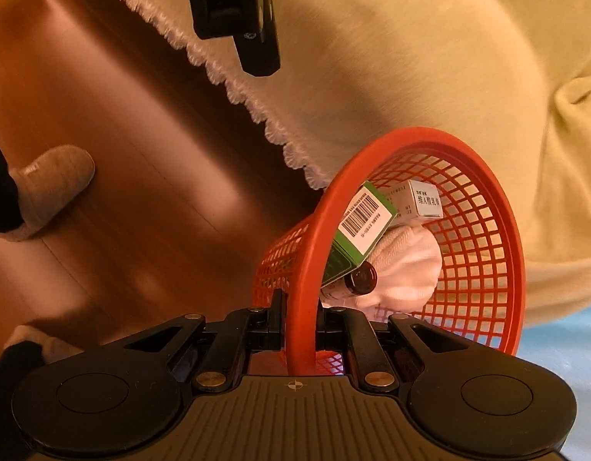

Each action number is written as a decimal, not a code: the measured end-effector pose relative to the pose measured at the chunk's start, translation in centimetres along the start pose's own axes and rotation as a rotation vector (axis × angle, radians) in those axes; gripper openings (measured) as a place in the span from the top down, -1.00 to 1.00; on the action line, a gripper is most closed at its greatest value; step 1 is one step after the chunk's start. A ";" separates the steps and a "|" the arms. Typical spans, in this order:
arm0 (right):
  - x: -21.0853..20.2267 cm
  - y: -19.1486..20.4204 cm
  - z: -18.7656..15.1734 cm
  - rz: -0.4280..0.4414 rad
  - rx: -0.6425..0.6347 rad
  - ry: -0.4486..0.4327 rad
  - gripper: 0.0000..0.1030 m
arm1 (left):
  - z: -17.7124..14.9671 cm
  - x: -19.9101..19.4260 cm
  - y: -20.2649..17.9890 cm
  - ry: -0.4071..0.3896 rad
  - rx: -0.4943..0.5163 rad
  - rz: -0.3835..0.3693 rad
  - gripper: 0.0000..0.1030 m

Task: Organize objects
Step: 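Lower the wastebasket toward the floor with the right tool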

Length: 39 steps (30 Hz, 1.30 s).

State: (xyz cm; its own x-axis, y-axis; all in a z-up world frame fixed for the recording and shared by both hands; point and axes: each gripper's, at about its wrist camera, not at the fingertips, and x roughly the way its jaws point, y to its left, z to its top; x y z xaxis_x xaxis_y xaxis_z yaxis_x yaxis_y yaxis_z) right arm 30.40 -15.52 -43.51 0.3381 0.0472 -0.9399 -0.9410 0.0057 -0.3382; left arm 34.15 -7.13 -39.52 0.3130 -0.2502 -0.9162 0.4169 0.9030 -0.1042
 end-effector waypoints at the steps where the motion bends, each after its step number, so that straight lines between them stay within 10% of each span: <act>1: 1.5 0.1 -0.3 0.003 -0.004 -0.005 0.88 | -0.4 1.1 -0.2 -0.003 -0.005 0.008 -0.97; 17: 21.6 4.0 -3.2 -0.008 0.019 -0.022 0.87 | -7.7 18.0 -0.9 -0.026 -0.046 0.062 -0.97; 39: 27.2 7.5 -2.5 -0.040 0.050 -0.081 0.85 | -8.5 22.5 -0.9 -0.034 -0.036 0.072 -0.97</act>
State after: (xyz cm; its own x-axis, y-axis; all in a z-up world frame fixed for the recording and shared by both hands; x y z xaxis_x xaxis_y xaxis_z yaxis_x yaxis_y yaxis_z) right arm 32.57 -16.74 -71.70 0.3752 0.1268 -0.9182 -0.9269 0.0593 -0.3706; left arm 33.50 -10.61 -63.33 0.3701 -0.1952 -0.9083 0.3611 0.9310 -0.0530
